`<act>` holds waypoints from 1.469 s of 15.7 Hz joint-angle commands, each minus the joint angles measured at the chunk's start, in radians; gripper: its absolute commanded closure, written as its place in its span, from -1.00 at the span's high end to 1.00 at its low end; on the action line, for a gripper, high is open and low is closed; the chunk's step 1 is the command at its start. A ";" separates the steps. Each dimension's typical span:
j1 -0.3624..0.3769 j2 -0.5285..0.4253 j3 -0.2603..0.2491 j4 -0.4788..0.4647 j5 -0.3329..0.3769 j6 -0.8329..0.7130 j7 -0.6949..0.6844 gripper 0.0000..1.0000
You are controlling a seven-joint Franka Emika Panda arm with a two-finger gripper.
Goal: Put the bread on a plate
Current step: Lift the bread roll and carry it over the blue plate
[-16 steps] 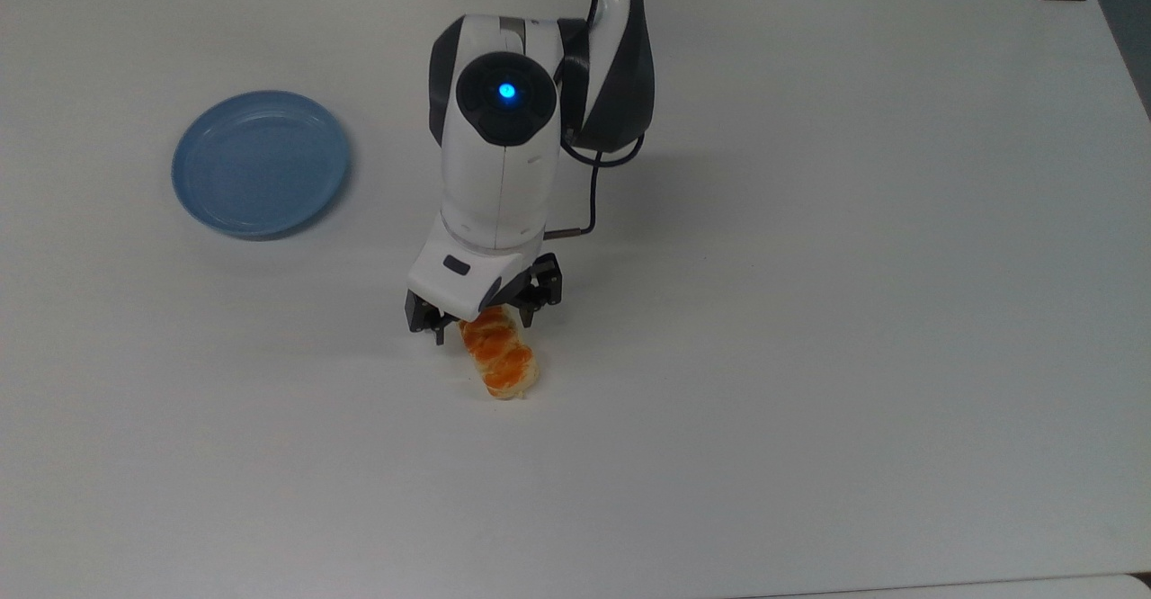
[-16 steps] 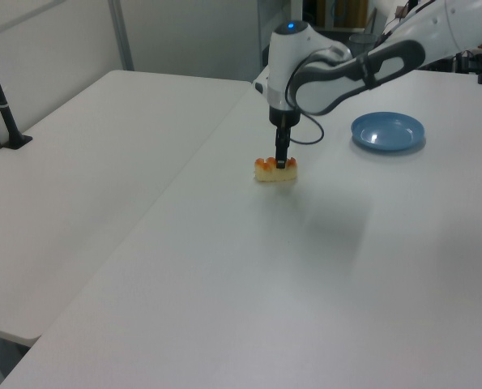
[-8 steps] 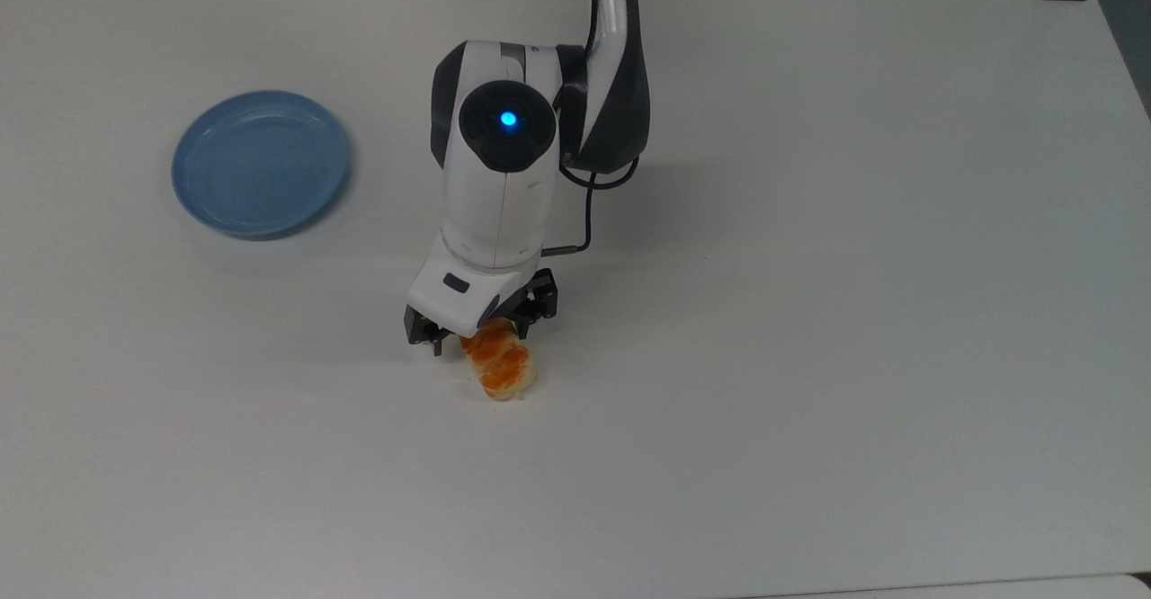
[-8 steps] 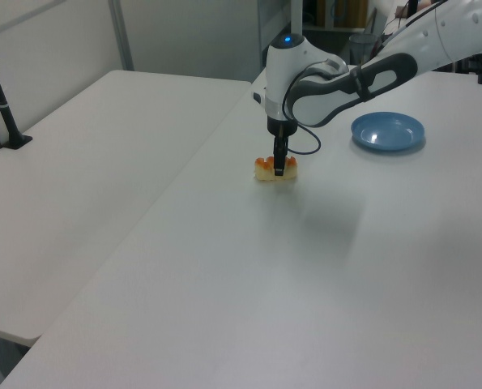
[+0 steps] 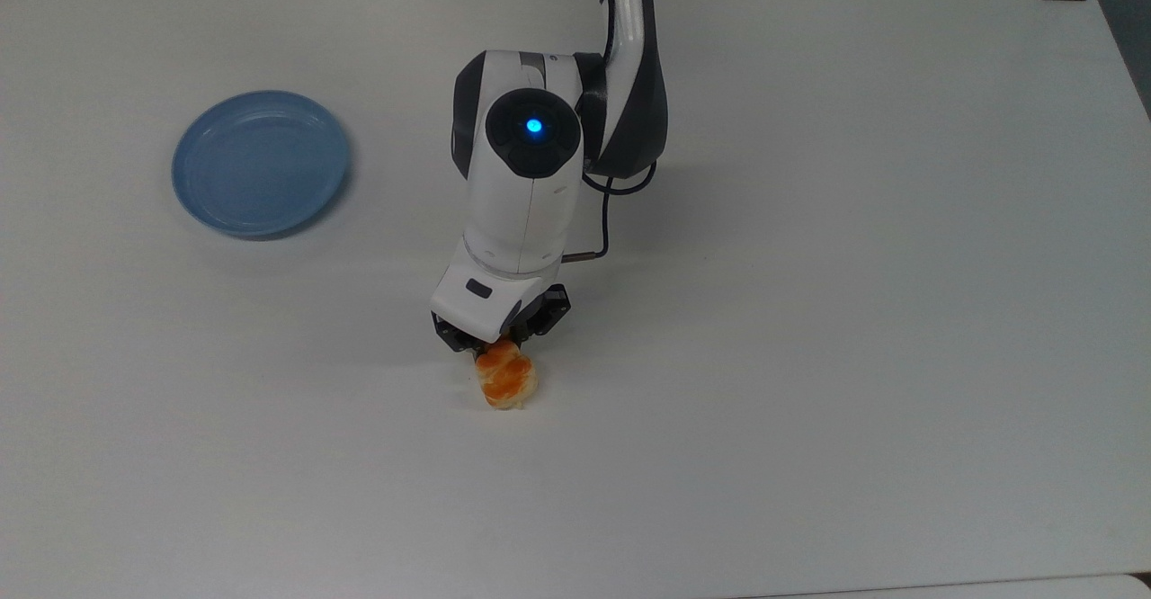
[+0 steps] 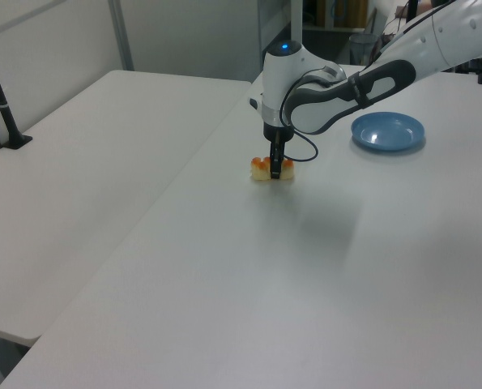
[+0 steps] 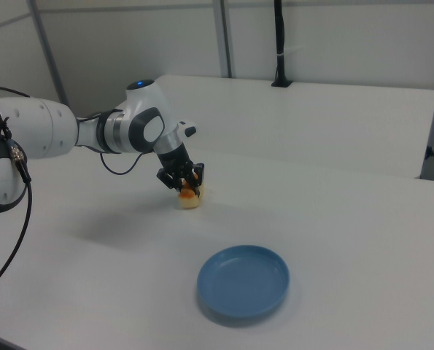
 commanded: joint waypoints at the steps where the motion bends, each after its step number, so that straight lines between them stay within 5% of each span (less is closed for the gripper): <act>1: 0.012 -0.047 -0.020 0.000 0.010 0.004 0.009 -0.26; 7: -0.045 -0.213 -0.025 -0.059 0.008 -0.112 -0.026 -0.26; 11: -0.113 -0.381 -0.023 -0.258 0.005 -0.138 -0.119 -0.26; 16: -0.208 -0.474 -0.025 -0.409 -0.070 -0.135 -0.129 -0.26; 23: -0.258 -0.586 -0.107 -0.582 -0.093 -0.099 -0.215 -0.23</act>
